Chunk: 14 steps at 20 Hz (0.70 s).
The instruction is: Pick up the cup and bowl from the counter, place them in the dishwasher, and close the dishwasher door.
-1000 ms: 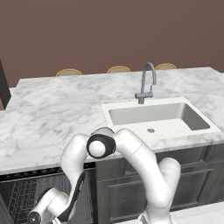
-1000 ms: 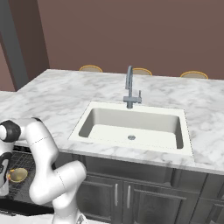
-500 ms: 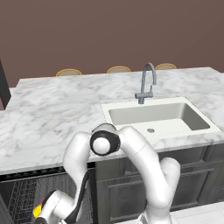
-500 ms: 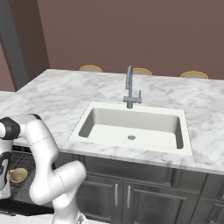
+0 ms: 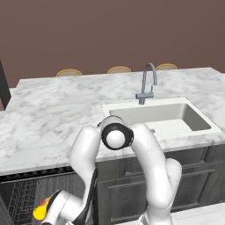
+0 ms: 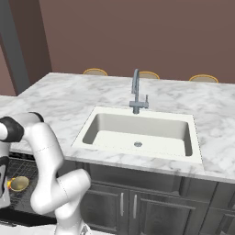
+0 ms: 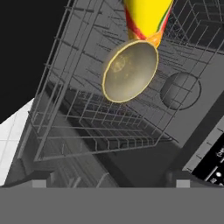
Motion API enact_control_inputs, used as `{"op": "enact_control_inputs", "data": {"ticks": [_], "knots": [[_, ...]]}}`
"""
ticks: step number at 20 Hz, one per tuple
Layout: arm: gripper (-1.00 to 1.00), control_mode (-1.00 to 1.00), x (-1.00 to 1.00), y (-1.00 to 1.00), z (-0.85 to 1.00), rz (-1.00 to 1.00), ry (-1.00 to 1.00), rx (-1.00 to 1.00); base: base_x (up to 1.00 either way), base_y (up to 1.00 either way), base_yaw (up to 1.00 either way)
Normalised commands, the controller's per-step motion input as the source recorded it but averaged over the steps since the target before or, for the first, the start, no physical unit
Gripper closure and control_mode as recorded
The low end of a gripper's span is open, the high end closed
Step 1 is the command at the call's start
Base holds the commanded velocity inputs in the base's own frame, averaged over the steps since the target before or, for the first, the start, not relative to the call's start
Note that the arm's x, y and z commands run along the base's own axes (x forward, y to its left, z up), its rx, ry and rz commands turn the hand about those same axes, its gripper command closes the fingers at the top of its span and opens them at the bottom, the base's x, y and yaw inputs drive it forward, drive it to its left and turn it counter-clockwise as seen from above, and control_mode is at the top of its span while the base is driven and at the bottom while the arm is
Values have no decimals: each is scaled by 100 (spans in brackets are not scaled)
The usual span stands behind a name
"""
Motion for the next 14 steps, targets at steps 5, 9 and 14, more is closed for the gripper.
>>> {"op": "enact_control_inputs", "data": {"ticks": [5, 9, 14], "knots": [[-100, -100, -21, 2, 6, 0, -14, 4, 0, 0, 0], [-100, -100, -16, 17, 0, 0, -21, 7, 0, 0, 0], [-100, -100, -36, 42, 0, -5, -26, 10, 0, 0, 0]]}}
